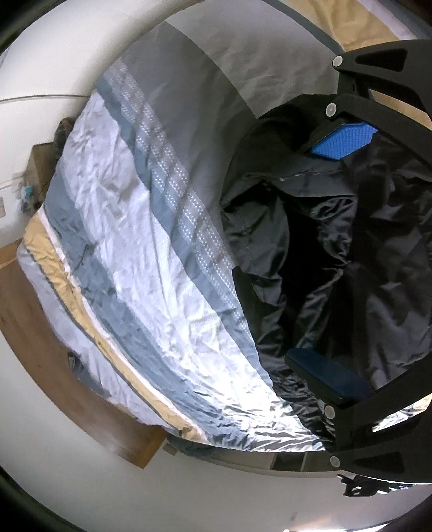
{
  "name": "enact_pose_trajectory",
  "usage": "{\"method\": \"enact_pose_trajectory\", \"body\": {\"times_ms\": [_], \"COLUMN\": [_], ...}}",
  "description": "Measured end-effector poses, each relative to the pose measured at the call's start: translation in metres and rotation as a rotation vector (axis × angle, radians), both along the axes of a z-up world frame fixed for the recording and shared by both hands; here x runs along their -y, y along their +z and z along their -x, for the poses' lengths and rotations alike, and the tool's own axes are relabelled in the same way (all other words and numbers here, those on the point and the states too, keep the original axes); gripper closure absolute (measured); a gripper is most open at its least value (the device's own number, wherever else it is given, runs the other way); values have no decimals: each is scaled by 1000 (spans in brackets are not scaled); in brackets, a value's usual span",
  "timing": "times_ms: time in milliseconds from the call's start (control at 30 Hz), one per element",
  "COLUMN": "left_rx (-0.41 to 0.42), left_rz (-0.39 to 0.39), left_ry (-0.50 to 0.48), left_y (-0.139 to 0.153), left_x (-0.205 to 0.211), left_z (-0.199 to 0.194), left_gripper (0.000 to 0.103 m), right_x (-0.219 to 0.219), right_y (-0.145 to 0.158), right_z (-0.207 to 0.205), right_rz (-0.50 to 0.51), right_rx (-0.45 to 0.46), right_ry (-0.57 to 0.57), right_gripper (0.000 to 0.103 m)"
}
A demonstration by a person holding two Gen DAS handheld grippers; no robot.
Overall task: Fold large clothes
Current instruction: 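Open both tools and press the folded jacket flat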
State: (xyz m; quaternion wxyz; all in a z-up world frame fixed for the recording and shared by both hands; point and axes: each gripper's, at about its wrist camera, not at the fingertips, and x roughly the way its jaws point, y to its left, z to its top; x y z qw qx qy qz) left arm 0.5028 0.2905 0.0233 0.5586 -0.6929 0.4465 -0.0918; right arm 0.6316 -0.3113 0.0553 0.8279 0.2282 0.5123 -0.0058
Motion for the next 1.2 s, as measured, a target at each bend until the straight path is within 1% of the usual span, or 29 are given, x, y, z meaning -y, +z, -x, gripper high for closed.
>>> {"method": "enact_pose_trajectory", "body": {"times_ms": [67,167,233,267,300,333,367,433,500,600,700,800,967,1067,1200], "left_rx": [-8,32,76,92,116,124,128,130,132,151,187,223,272,300,304], "left_rz": [-56,-137,-289,-331,-395,-443,-468,-563,-653,-768,-898,-983,-1070,-1109,-1139], "left_ry": [-35,-25,-24,-32,-55,-78,-92,-144,-196,-250,-302,-343,-429,-479,-517], "left_y": [2,11,28,33,40,43,44,45,43,39,37,35,23,16,7], "left_x": [1,-1,0,2,8,15,20,39,59,91,126,158,211,238,261], "left_z": [5,15,24,25,28,31,33,38,42,47,46,44,32,20,-6], "left_gripper": [28,28,28,28,28,28,28,28,28,28,28,28,28,28,28], "right_x": [-2,-4,-8,-13,-17,-24,-29,-44,-59,-84,-105,-123,-135,-137,-135], "right_y": [5,13,20,23,26,29,30,31,26,16,6,-4,-22,-38,-58], "right_z": [5,15,21,25,30,35,39,48,56,67,76,84,92,88,72], "right_rz": [4,6,25,43,57,77,87,109,129,167,202,248,252,261,263], "right_rx": [23,60,87,103,117,134,145,171,182,194,207,227,239,223,194], "right_ry": [4,5,20,36,53,75,91,135,181,251,311,363,385,393,395], "right_gripper": [1,1,1,1,1,1,1,1,1,1,1,1,1,1,1]}}
